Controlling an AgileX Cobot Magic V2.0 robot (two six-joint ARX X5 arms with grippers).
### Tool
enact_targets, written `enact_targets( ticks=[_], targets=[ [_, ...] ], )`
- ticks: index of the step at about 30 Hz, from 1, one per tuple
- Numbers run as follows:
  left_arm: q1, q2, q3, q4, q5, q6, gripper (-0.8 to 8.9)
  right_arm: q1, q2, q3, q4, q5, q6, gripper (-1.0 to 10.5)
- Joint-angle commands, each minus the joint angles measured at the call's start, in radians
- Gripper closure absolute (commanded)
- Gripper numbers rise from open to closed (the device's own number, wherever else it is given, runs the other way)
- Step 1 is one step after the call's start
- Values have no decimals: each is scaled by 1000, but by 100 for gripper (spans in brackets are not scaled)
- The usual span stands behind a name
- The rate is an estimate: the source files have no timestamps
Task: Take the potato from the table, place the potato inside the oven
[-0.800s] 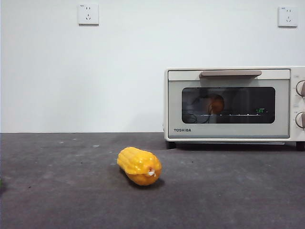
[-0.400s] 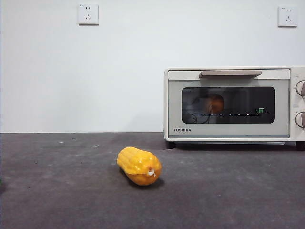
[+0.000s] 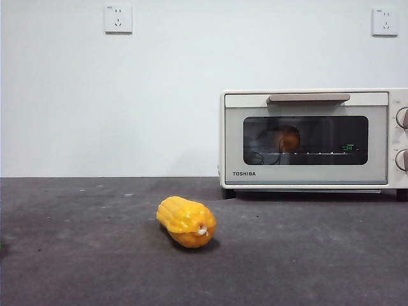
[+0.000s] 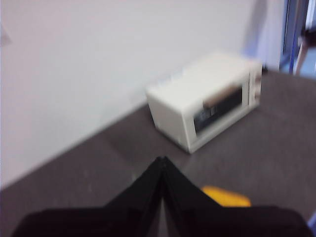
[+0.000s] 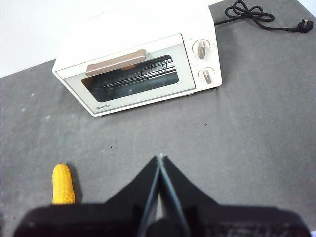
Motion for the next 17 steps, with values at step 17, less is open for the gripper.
enact_targets(
  ticks=[17],
  targets=[
    [455,-562,-1121,912,76,0,817,1,0,-3,-21,5,-7,945]
  ],
)
